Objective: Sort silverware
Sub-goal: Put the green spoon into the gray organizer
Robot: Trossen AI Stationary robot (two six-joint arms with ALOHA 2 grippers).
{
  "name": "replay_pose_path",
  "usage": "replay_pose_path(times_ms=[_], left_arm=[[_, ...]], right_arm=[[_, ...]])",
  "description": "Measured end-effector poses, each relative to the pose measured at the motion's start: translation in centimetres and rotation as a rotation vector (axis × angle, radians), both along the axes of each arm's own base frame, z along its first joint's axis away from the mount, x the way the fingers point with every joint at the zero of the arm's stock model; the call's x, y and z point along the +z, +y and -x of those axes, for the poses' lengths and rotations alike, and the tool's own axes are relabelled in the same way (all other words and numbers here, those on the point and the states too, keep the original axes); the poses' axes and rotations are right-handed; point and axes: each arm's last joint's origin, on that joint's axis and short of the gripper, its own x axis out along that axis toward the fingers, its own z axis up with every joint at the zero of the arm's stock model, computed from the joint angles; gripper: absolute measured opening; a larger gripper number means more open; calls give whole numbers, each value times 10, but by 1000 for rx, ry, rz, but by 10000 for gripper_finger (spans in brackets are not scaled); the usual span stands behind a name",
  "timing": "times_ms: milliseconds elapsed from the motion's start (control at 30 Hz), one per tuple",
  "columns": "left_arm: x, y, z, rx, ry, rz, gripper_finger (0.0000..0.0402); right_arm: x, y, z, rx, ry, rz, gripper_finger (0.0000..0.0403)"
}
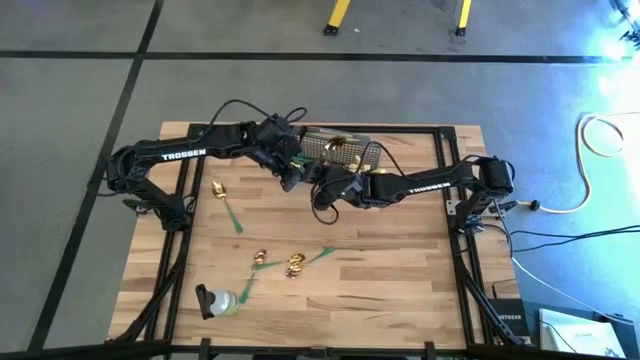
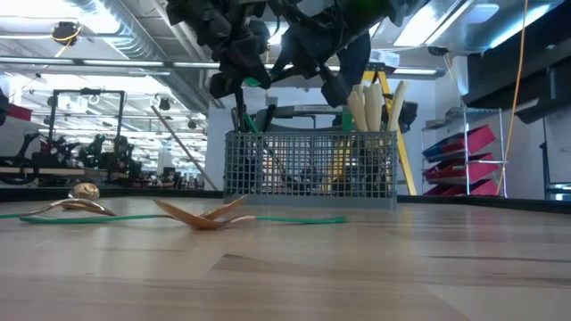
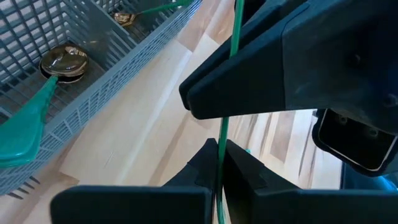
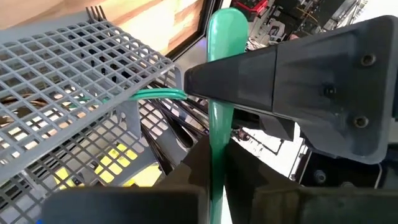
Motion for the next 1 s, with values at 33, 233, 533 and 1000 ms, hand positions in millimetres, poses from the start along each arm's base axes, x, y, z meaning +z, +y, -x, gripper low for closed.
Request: replay_pose_path(times_ms=[33,233,533,1000], left_arm=[[0,0,0,-3,1,-4,0],[0,0,0,-3,3,-5,0],[0,1,0,25,8,-19,15],[2,2,0,3,-6,-68,140]], right_arm=[[0,0,0,0,0,0,9],[0,0,0,-7,-11,-18,8],[-1,0,0,-29,-34,-49,4],[-3,1,0,-31,-29,-50,2]])
